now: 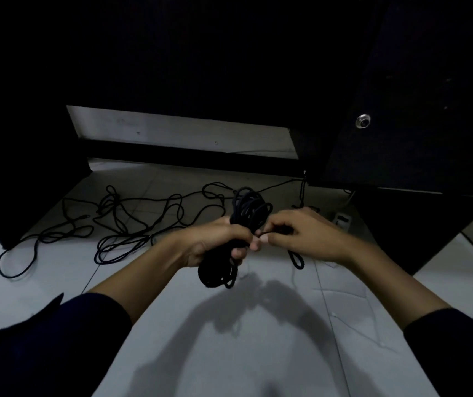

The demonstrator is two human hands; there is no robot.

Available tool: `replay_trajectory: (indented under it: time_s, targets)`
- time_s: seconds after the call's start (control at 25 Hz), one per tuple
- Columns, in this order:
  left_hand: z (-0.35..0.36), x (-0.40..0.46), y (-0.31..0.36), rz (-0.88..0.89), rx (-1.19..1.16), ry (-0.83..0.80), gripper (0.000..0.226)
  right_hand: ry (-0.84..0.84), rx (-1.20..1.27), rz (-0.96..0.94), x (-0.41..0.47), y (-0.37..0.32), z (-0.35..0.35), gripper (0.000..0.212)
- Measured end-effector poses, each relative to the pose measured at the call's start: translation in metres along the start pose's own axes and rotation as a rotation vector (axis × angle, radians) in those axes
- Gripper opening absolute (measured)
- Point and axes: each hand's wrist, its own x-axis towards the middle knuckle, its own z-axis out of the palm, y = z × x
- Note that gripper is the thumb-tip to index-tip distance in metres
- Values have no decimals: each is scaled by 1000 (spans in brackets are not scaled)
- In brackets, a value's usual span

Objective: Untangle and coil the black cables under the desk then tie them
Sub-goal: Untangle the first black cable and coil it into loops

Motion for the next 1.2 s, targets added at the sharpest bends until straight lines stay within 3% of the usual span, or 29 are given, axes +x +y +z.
replay_trajectory:
  time_s: [0.2, 0.36, 0.48, 0.6, 0.88, 1.08, 1.2]
  targets:
    - [-2, 4, 2, -24, 107, 30, 19, -47, -60, -26, -2, 2, -7, 24]
    - [-9, 3, -2, 84, 4, 191, 32, 17, 167, 68, -10, 12, -17, 44]
    - [-14, 2, -3, 188, -117, 293, 39, 52, 263, 55, -16, 23, -5, 26]
    - [-9, 8, -1, 252, -181, 364, 36, 235, 261, -26, -11, 20, 16, 9]
    - [19, 20, -8, 279, -135, 396, 31, 618, 673, 135, 7, -8, 19, 20]
    - [0, 17, 4, 323, -250, 651, 26, 557, 918, 223, 1, -8, 2, 25]
    - [-8, 12, 4, 324, -218, 690, 26, 490, 951, 224, -3, -2, 3, 24]
